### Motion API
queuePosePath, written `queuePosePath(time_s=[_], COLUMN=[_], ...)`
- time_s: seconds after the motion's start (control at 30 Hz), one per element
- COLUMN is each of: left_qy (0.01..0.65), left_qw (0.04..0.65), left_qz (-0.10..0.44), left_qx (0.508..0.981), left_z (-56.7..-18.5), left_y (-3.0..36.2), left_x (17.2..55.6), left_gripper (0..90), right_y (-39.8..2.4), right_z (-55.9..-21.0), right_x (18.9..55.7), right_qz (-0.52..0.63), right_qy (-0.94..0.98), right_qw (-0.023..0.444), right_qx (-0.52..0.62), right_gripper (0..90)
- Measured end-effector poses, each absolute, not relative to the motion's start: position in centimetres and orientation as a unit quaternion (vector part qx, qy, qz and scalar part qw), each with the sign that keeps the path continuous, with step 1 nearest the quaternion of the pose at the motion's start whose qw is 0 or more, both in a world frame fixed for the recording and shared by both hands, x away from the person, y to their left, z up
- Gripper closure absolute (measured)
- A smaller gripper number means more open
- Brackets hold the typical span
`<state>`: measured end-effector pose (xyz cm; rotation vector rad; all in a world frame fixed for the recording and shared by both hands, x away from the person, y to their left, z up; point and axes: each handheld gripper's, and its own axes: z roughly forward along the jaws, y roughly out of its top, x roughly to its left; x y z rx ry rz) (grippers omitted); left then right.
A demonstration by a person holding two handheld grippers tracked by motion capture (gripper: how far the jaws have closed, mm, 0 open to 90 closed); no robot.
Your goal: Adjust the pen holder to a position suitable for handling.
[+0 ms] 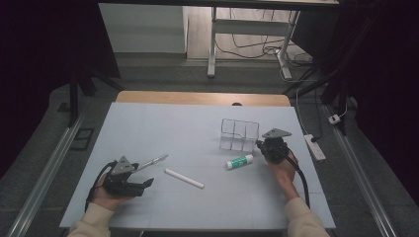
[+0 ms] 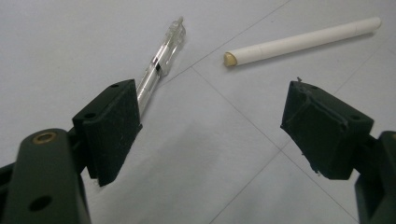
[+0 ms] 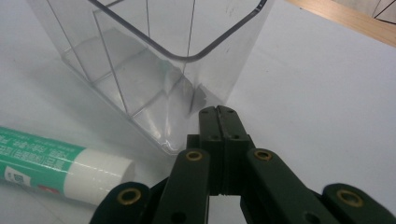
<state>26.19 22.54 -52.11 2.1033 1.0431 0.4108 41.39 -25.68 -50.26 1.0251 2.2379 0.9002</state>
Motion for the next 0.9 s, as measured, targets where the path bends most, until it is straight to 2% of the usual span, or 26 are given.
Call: queuePosePath(time_s=[0.9], left_qy=[0.408], left_qw=[0.371], left_qz=[0.156], left_qx=[0.820], left_z=[-52.2], left_y=[22.9], left_x=[26.3], left_gripper=[19.9], right_y=[-21.6], right_z=[-50.8], right_x=[43.2], right_qz=[0.319], right_qy=[0.832], right_qw=[0.259], right_qx=[0.371], right_gripper=[88.7])
